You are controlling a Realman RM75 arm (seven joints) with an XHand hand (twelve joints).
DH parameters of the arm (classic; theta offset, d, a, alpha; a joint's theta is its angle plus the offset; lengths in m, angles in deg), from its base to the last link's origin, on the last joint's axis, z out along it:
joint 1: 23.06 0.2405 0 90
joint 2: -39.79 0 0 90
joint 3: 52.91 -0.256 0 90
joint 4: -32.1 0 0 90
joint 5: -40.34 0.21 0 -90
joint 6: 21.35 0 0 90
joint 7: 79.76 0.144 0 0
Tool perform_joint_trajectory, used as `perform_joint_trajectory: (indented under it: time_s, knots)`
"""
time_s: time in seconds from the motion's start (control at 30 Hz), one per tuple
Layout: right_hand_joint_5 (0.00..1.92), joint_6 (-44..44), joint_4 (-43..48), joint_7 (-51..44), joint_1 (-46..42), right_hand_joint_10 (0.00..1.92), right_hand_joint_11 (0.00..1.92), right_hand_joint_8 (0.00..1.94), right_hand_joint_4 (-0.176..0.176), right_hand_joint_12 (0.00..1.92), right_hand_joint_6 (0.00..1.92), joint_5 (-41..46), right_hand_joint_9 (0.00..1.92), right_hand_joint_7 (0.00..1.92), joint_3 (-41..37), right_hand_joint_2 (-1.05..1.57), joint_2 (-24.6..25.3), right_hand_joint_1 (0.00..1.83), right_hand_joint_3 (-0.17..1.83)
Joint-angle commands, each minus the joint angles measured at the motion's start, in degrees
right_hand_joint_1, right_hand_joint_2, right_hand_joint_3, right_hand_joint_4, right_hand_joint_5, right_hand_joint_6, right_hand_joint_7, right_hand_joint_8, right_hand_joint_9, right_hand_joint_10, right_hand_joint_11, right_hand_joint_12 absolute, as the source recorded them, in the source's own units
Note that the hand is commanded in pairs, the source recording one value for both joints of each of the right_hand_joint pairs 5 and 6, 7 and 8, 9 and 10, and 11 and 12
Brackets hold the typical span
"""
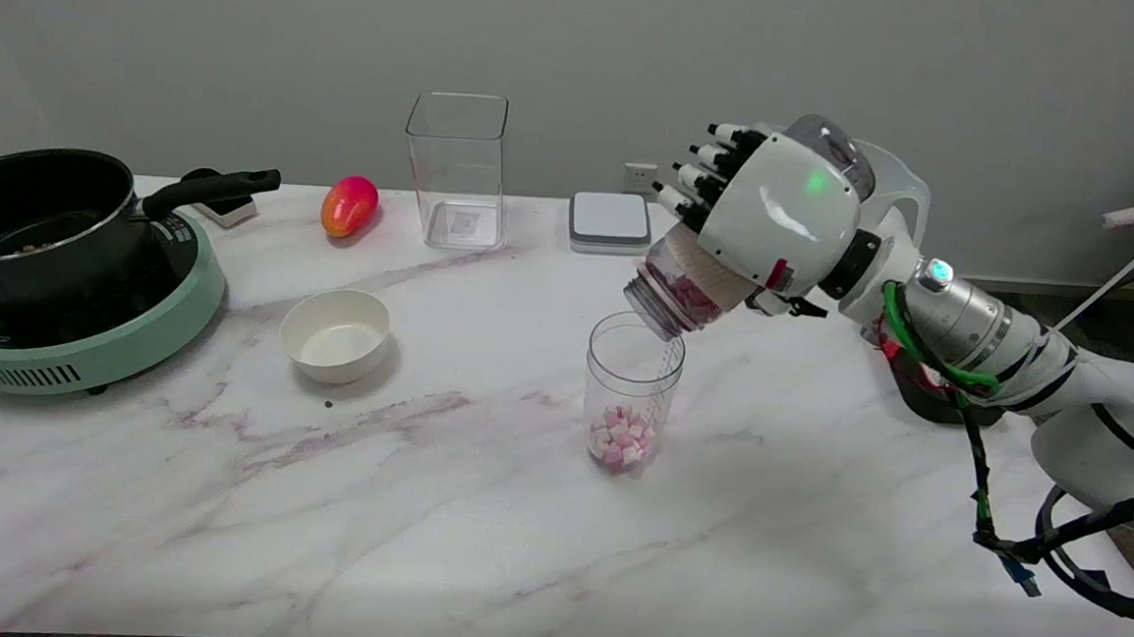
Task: Place the bottle on the table.
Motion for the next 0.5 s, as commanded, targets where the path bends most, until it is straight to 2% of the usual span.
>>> perform_joint_trajectory:
  time_s: [0.03,0.23,0.3,0.5]
  knots:
    - [1.92,0.2,-2.1,-3.0,-0.1,1.57,1.36,1.86,0.0,1.36,1.92,18.0,1.57,1.86,-1.2,1.54,1.6,1.25,0.28]
    - [1.92,0.4,-3.3,-1.7,-0.2,1.57,1.36,1.85,0.0,1.36,1.92,21.7,1.57,1.85,-2.4,1.52,1.6,1.26,0.28]
    - [1.92,0.8,-4.4,-1.7,-0.4,1.57,1.36,1.85,0.0,1.36,1.92,25.9,1.57,1.85,-2.1,1.52,1.7,1.26,0.28]
    - [1.92,3.1,-10.6,-0.4,-1.2,1.56,1.36,1.85,0.0,1.36,1.92,46.8,1.56,1.85,1.3,1.49,1.9,1.28,0.29]
